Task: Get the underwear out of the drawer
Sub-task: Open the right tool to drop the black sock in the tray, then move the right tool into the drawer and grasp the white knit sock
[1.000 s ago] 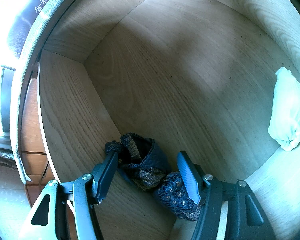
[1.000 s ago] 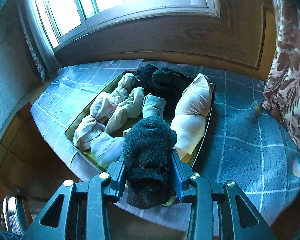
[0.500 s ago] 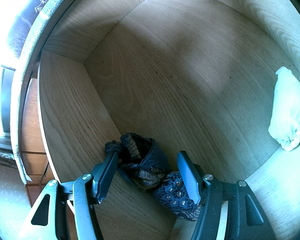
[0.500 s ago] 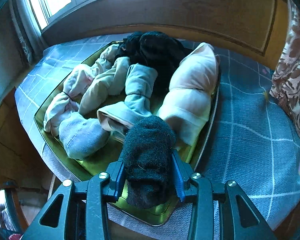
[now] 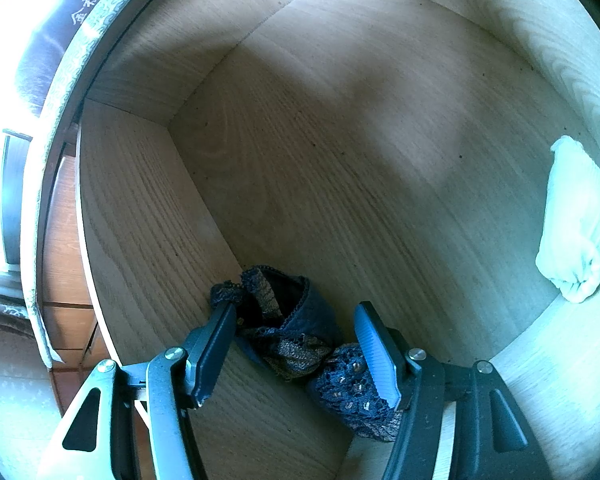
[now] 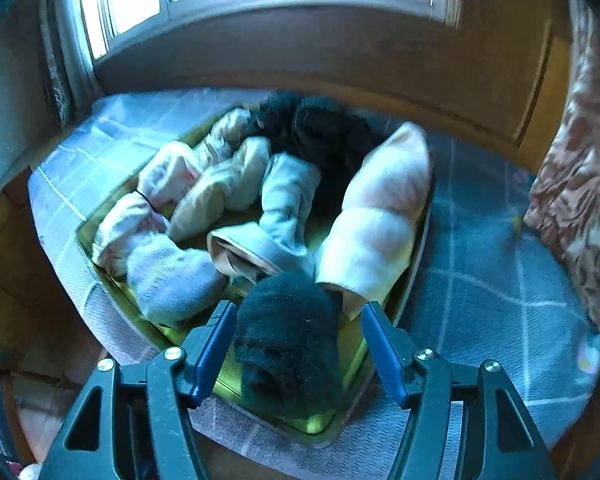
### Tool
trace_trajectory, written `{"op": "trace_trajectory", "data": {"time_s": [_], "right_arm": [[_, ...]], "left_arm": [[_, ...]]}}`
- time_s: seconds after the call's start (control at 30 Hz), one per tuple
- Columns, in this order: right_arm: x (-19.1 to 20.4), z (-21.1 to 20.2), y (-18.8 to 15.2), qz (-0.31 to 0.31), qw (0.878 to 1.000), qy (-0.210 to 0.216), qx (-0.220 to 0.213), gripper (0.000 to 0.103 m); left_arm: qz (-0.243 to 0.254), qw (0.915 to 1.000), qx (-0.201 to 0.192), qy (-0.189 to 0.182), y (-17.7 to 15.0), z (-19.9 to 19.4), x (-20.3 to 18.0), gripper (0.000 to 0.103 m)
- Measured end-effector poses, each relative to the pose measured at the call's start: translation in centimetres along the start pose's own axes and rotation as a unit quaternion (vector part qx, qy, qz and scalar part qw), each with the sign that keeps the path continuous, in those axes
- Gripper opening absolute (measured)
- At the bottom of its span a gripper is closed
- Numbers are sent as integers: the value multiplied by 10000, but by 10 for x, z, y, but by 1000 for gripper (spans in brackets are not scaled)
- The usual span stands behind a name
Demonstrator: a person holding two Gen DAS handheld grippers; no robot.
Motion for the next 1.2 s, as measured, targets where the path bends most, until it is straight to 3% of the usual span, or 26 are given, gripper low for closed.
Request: {"op": "trace_trajectory", "data": {"time_s": [0.13, 0.27, 0.43, 0.53, 0.67, 0.73, 0.83, 0.97, 1.2], "right_arm": [[5, -28, -11, -42, 9996, 55, -260, 70], [21, -49, -38, -289, 9993, 28, -222, 70], [36, -61, -88, -450, 9986, 252, 146, 73], [47, -58, -121, -698, 9955, 248, 587, 74], [75, -48, -162, -1101, 9860, 583, 1110, 74], [93, -39, -177, -1202, 9785, 996, 1346, 74], [123, -17, -198, -1392, 9624, 1507, 1782, 74], [156, 18, -221, -1684, 9373, 1814, 2452, 74], [166, 52, -235, -915, 9286, 2033, 2968, 83]], "left_arm": [[-3, 10000, -15, -20, 0, 0, 1, 62], [-3, 10000, -19, -28, 0, -1, 0, 62], [-26, 9999, -64, -120, 0, -2, 3, 62], [-19, 9999, -60, -110, 0, -3, 4, 62], [-20, 9999, -56, -109, 0, -3, 4, 62], [-21, 9999, -60, -116, 0, -3, 4, 62], [-46, 9998, -82, -174, 0, -4, 3, 62], [-123, 9993, -134, -333, 0, -6, 6, 62], [-157, 9987, -177, -441, -2, -7, 7, 62]]}}
Point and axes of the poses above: each gripper's, at about its wrist camera, not at the fingertips, and z roughly the way its jaws point, x to its left, y to its top, the point moved 1 cm from there along z, roughly the way its jaws point, and after that the axes turned 15 degrees about -z, right-handed, at the moved point
